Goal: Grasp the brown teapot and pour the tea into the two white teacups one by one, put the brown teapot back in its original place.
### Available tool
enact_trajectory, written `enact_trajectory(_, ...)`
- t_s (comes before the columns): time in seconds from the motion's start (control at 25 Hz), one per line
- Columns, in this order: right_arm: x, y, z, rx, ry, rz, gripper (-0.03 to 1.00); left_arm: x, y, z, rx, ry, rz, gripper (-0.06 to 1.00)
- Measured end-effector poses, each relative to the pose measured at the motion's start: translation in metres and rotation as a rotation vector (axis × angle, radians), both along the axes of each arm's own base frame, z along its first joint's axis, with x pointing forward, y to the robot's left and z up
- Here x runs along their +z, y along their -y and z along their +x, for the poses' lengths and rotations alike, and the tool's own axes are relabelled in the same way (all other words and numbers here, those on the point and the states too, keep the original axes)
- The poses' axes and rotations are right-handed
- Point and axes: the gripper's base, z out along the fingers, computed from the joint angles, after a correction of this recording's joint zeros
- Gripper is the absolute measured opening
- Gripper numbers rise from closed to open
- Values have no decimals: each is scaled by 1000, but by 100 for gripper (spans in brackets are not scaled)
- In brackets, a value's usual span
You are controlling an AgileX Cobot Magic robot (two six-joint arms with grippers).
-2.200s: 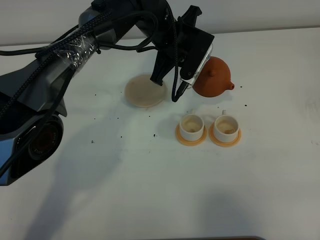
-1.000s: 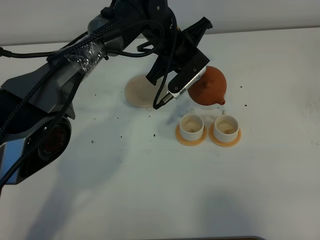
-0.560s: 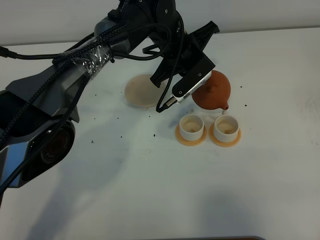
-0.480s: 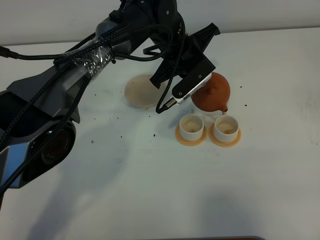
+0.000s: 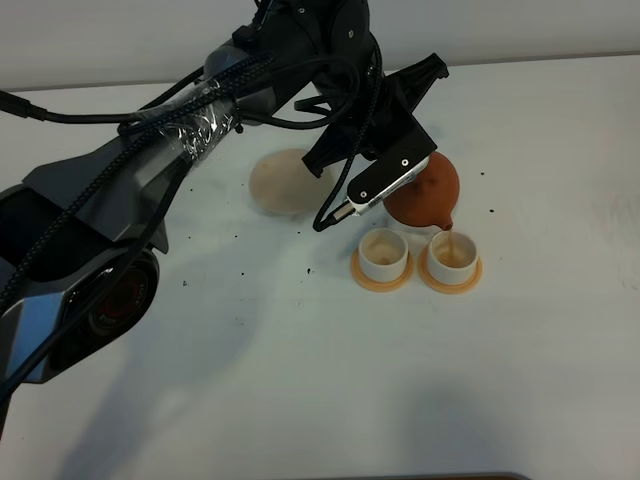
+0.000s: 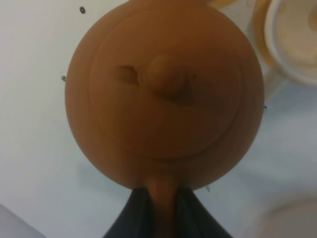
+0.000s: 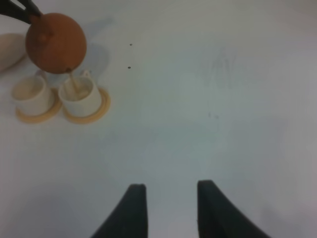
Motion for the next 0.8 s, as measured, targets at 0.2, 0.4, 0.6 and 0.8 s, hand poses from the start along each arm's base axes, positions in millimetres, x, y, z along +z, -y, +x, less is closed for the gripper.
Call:
enact_trajectory(0.2,0,0,0,0,0,0,24,0,-1,1,-1,8,8,12)
enact_trajectory(0.4,0,0,0,0,0,0,24,0,3,-2,-11,13,14,12)
enact_trajectory(0.6,0,0,0,0,0,0,24,0,7,-5,-21,16,17,12)
enact_trajectory(0.8,0,0,0,0,0,0,24,0,8,-6,-30,29,34,12)
